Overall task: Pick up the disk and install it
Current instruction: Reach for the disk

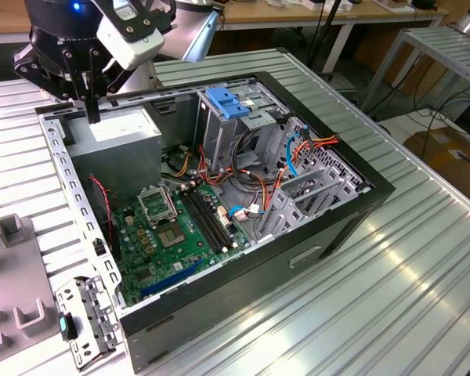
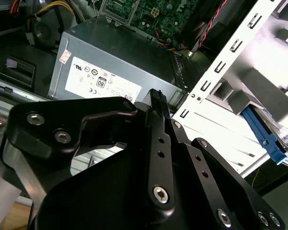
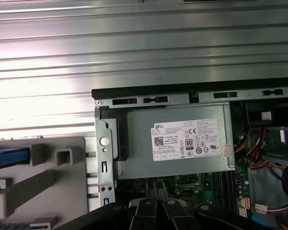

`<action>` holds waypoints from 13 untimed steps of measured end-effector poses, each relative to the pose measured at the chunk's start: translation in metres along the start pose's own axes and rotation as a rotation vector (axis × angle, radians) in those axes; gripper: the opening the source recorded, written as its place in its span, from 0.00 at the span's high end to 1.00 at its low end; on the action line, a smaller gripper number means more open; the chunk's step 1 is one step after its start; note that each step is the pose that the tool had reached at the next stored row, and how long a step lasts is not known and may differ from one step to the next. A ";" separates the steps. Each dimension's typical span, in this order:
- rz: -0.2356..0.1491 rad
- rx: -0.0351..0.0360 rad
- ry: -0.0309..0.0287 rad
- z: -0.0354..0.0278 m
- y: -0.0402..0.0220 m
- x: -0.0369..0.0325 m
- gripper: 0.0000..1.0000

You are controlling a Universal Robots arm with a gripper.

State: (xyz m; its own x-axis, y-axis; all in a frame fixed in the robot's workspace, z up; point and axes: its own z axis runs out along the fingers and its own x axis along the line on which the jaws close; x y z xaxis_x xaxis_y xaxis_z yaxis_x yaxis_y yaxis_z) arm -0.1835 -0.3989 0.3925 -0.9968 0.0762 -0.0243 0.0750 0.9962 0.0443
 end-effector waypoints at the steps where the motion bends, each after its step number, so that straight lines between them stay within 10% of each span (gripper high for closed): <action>1: 0.000 0.0000 0.0000 0.0000 0.0000 0.0002 0.89; 13: 0.000 0.0000 0.0000 -0.0001 -0.0003 0.0035 0.89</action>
State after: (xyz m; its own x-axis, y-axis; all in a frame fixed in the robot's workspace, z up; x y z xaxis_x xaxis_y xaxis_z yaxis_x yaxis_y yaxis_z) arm -0.1870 -0.3989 0.3925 -0.9968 0.0762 -0.0243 0.0751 0.9962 0.0443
